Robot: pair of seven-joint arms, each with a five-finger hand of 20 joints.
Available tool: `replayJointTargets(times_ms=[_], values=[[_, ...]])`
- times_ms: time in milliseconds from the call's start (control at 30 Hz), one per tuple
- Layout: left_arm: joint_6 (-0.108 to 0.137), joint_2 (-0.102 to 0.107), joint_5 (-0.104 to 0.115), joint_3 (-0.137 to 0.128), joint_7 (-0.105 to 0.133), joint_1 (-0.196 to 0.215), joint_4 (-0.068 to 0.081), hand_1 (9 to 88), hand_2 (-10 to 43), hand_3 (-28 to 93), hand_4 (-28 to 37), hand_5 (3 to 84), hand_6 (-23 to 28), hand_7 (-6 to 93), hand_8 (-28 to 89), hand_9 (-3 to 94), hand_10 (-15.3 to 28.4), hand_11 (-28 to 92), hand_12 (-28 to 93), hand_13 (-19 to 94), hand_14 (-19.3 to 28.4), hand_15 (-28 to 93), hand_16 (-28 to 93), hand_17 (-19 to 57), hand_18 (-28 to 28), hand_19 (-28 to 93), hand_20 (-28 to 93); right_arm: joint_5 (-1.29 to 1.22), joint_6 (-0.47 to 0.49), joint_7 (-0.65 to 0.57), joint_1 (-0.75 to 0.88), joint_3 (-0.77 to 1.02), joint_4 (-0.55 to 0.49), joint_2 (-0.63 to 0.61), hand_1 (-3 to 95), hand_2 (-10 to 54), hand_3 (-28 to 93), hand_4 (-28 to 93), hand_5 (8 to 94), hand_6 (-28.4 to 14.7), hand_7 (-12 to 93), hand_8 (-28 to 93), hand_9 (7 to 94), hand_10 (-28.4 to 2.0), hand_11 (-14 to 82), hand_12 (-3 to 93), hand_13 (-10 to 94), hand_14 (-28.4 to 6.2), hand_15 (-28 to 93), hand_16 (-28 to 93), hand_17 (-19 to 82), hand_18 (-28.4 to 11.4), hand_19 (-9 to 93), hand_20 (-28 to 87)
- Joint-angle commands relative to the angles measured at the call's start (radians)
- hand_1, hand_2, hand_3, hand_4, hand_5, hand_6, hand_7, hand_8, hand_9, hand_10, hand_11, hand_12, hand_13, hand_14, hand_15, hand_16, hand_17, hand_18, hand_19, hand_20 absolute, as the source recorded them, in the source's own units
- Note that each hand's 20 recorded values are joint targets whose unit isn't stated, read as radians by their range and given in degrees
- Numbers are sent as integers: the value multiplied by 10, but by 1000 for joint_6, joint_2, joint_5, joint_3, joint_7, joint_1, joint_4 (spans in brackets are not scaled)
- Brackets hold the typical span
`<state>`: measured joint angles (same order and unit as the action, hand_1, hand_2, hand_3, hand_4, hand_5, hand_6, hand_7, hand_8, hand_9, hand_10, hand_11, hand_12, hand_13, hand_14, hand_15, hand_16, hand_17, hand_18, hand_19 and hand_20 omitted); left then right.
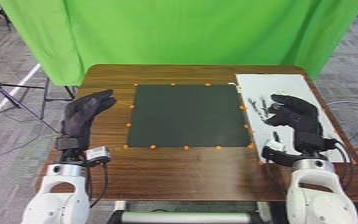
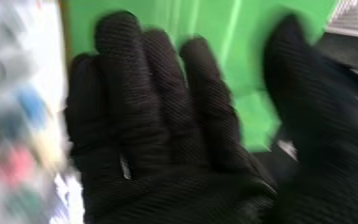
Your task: Arrange flowers
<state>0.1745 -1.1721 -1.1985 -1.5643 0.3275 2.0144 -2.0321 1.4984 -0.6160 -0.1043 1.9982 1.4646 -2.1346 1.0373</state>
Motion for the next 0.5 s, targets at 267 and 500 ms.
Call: replayJointTargets(times_ms=[267, 500], values=[[-67, 25, -60, -31, -69, 4, -26, 322, 94, 600, -192, 533, 58, 156, -75, 542, 166, 226, 95, 443, 197, 214, -43, 105, 159, 270, 164, 435, 122, -404, 92, 70, -97, -132, 436, -95, 634, -164, 609, -14, 279, 3, 689, -145, 309, 299, 757, -81, 539, 291, 505, -137, 828, 460], [-72, 32, -68, -46, -93, 23, -36, 322, 92, 599, -191, 532, 57, 155, -73, 541, 167, 225, 95, 446, 199, 217, -43, 105, 160, 274, 164, 569, 248, -526, 102, 74, -93, -161, 480, -95, 576, -149, 643, -16, 259, 152, 721, -140, 328, 316, 797, -69, 562, 304, 552, -124, 870, 435]])
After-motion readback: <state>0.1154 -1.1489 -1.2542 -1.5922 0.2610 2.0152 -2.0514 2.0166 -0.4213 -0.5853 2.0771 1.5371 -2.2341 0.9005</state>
